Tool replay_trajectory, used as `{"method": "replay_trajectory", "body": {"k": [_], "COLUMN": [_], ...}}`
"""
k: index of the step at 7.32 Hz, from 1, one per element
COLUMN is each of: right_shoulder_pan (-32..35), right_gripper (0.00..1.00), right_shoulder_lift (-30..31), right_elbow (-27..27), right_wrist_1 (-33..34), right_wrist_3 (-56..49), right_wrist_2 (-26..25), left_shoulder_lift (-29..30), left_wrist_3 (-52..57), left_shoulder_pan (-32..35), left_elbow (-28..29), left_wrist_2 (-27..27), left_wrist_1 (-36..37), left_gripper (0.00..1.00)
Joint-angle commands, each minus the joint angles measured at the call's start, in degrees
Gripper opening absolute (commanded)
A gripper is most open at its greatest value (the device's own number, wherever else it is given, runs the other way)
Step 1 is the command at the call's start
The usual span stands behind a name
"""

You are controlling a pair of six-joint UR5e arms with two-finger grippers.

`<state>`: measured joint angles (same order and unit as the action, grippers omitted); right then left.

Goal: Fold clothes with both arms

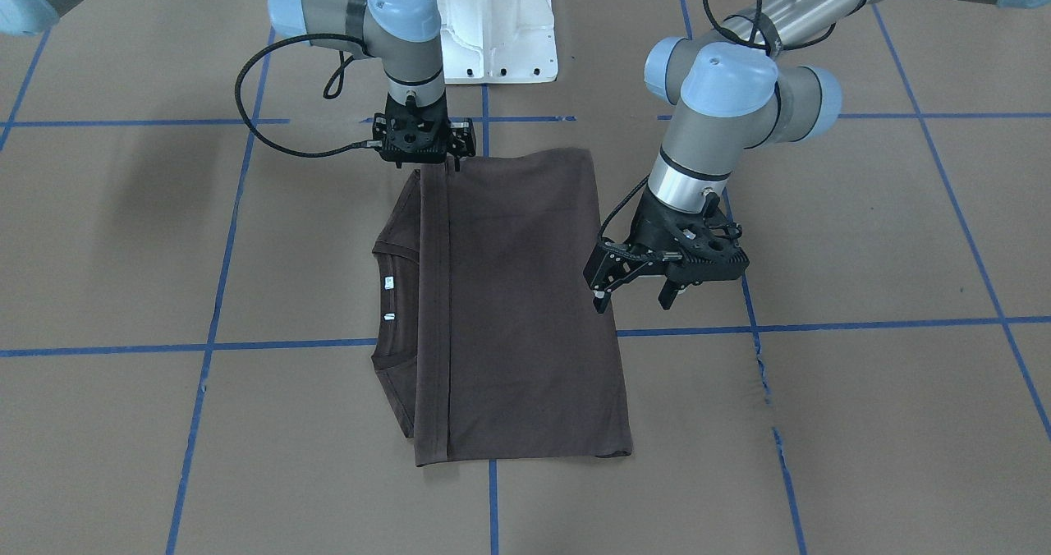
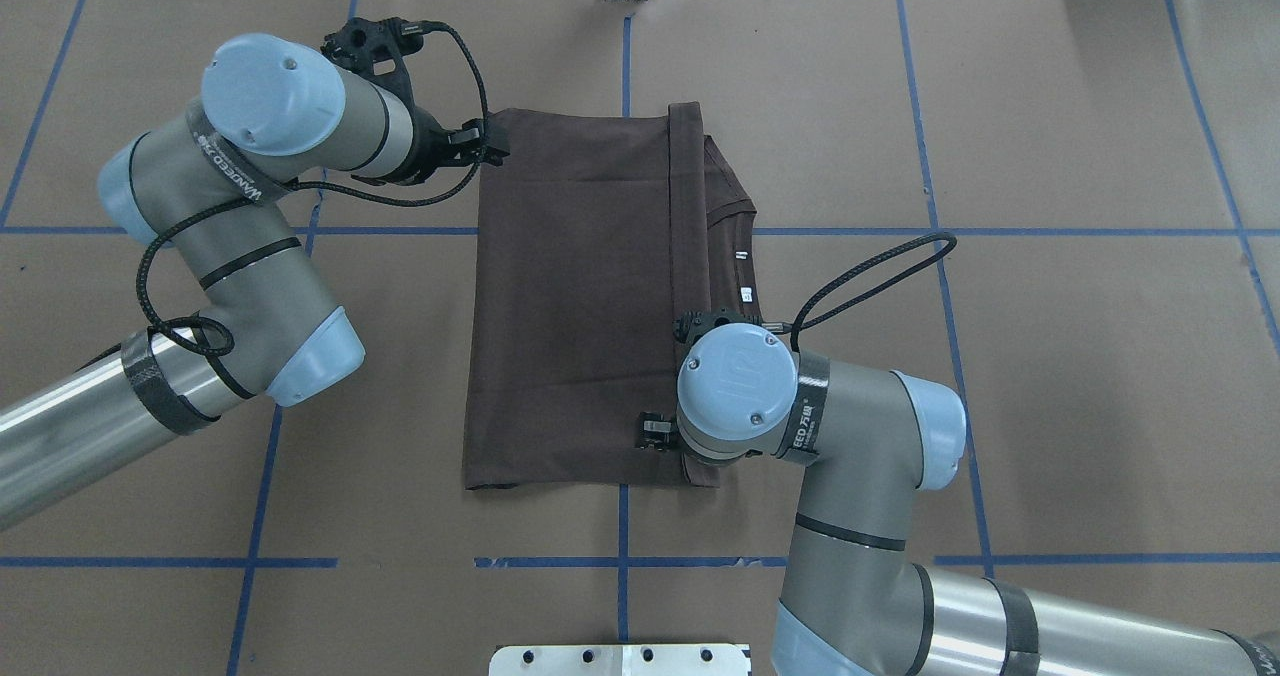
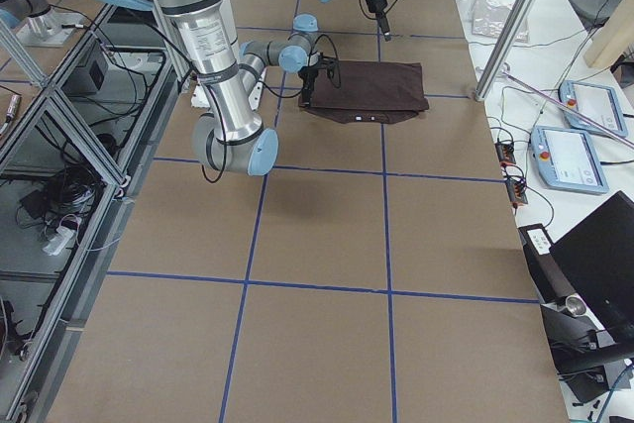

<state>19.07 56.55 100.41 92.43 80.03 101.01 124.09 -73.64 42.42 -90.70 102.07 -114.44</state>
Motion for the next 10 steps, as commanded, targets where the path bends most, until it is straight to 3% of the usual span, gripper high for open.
{"method": "replay_trajectory", "body": {"k": [1, 10], "right_shoulder_pan": [-0.61, 1.23], "right_gripper": [1.0, 1.0], "right_shoulder_lift": [-0.47, 0.05], "right_elbow": [-1.62, -0.05], "right_wrist_1": [0.12, 11.35], "right_wrist_3": [-0.83, -9.17], "right_wrist_2": [0.5, 0.76], "left_shoulder_lift": [-0.43, -1.48], "left_wrist_3": [-0.1, -0.54], "left_shoulder_pan": [-0.05, -0.05], "left_elbow": [-0.45, -1.06], "left_wrist_2": [0.5, 0.58], "left_wrist_1": [0.36, -0.08], "left_gripper": [1.0, 1.0]}}
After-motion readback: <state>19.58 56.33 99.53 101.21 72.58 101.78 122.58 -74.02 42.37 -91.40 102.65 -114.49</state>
